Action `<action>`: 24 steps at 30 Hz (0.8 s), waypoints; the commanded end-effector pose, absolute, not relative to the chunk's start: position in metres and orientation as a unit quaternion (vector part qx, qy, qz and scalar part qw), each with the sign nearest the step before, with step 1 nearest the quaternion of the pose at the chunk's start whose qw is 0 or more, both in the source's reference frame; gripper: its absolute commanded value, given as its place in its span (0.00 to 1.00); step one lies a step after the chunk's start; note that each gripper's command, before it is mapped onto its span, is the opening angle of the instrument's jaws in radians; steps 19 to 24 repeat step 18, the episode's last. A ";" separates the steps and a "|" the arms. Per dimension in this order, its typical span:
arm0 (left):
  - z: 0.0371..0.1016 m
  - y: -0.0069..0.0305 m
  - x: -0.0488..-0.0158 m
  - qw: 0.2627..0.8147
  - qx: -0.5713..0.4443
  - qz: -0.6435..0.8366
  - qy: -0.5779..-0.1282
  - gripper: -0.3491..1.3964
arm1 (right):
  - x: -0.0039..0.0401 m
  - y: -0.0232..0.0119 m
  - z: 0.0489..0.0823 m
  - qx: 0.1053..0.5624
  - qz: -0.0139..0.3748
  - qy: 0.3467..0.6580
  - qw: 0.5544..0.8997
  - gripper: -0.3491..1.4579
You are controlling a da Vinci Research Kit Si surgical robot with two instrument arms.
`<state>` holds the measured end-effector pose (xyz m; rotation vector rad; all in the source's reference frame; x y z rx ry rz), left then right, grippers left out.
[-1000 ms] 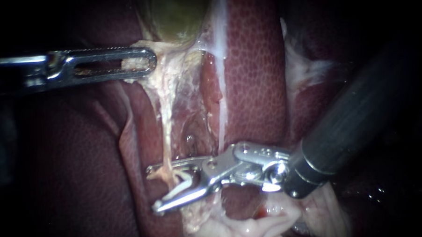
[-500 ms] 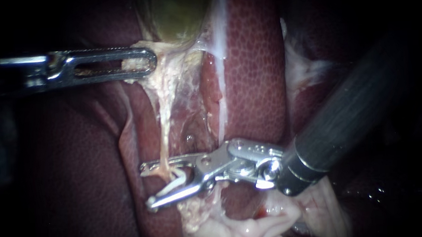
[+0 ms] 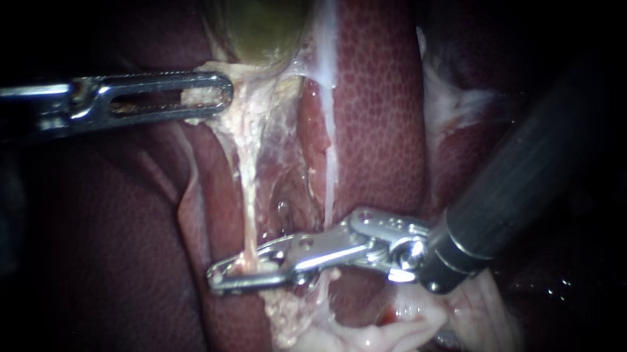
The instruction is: Clipping first clip left tube
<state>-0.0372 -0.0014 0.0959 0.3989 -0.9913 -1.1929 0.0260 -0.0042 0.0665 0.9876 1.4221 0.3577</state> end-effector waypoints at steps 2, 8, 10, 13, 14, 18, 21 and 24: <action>0.0959 -0.0014 -0.0372 0.696 0.179 -0.535 -0.444 0.00 | 0.0260 -0.0041 0.0665 0.434 0.154 0.622 0.633 0.00; 0.0959 -0.0014 -0.0372 0.696 0.179 -0.535 -0.444 0.00 | 0.0260 -0.0042 0.0667 0.435 0.151 0.622 0.633 0.00; 0.0959 -0.0014 -0.0372 0.696 0.179 -0.535 -0.444 0.00 | 0.0260 -0.0042 0.0667 0.435 0.151 0.622 0.633 0.00; 0.0959 -0.0014 -0.0372 0.696 0.179 -0.535 -0.444 0.00 | 0.0260 -0.0042 0.0668 0.436 0.151 0.622 0.633 0.00; 0.0959 -0.0014 -0.0372 0.696 0.179 -0.535 -0.444 0.00 | 0.0260 -0.0042 0.0668 0.436 0.151 0.622 0.633 0.00; 0.0960 -0.0013 -0.0372 0.696 0.179 -0.534 -0.444 0.00 | 0.0259 -0.0042 0.0669 0.436 0.151 0.622 0.633 0.00; 0.0960 -0.0013 -0.0372 0.696 0.179 -0.534 -0.444 0.00 | 0.0259 -0.0042 0.0669 0.436 0.151 0.622 0.633 0.00; 0.0960 -0.0013 -0.0372 0.696 0.179 -0.534 -0.444 0.00 | 0.0259 -0.0042 0.0669 0.436 0.151 0.622 0.633 0.00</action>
